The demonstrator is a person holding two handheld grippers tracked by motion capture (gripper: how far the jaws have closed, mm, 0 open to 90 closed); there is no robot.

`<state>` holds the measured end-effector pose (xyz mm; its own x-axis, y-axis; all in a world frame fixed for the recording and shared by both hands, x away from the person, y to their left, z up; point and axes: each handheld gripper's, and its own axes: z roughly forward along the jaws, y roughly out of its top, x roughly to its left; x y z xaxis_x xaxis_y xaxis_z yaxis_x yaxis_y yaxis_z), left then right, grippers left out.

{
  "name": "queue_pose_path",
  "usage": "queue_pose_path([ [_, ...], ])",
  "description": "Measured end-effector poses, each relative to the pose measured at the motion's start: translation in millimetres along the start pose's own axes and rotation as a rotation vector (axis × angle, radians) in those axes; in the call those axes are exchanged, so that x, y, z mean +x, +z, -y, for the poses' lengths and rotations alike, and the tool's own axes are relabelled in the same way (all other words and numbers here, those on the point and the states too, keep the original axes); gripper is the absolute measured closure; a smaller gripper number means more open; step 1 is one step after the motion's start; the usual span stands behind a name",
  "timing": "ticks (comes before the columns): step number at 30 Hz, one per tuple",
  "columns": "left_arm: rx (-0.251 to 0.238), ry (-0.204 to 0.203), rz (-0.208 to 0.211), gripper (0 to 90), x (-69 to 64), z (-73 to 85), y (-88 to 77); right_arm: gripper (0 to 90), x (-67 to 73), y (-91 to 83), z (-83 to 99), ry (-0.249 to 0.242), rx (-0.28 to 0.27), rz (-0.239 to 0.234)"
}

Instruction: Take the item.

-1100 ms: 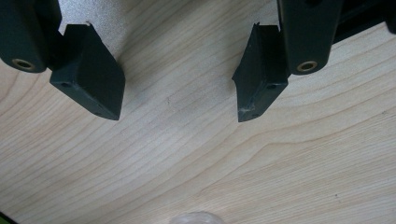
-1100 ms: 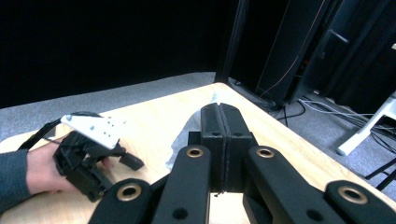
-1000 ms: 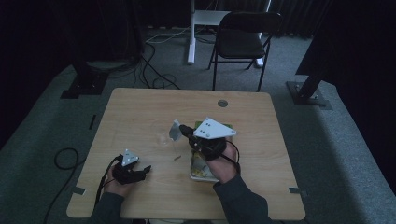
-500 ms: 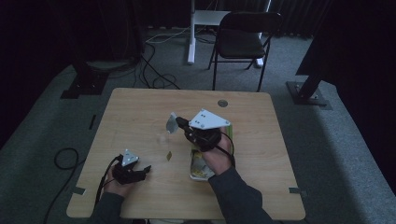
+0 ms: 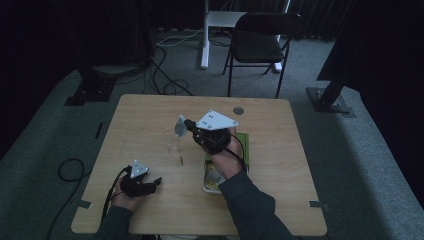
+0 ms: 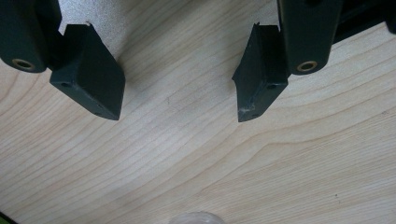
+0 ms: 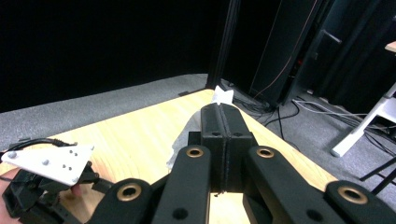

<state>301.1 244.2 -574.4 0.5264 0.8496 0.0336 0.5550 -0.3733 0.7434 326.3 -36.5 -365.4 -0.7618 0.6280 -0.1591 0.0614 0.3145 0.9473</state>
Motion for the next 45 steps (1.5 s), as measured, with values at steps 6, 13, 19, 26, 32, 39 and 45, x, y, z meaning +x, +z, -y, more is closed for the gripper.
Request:
queue_pose_path([
  [6, 0.0, 0.0, 0.0, 34.2, 0.0, 0.0, 0.0, 90.0, -7.5, 5.6, -6.4, 0.006, -0.01, 0.004],
  [13, 0.0, 0.0, 0.0, 34.2, 0.0, 0.0, 0.0, 90.0, -15.4, 8.2, -12.9, 0.028, -0.026, 0.012],
  [19, 0.0, 0.0, 0.0, 34.2, 0.0, 0.0, 0.0, 90.0, -19.3, 12.2, -19.1, 0.035, -0.033, 0.026],
  [26, 0.001, 0.001, 0.001, 34.2, 0.1, 0.0, 0.0, 90.0, -28.2, 25.7, -33.4, 0.058, -0.035, 0.045],
  [32, -0.001, -0.001, 0.0, 34.2, -0.1, 0.0, 0.1, 90.0, -29.4, 35.4, -37.9, 0.055, -0.029, 0.058],
  [39, 0.0, 0.001, 0.0, 34.1, 0.0, -0.1, 0.1, 90.0, -32.6, 57.8, -34.2, 0.074, 0.006, 0.084],
  [45, -0.002, 0.0, 0.0, 34.0, 0.1, -0.1, 0.2, 90.0, -29.8, 75.0, -21.0, 0.073, 0.047, 0.084],
])
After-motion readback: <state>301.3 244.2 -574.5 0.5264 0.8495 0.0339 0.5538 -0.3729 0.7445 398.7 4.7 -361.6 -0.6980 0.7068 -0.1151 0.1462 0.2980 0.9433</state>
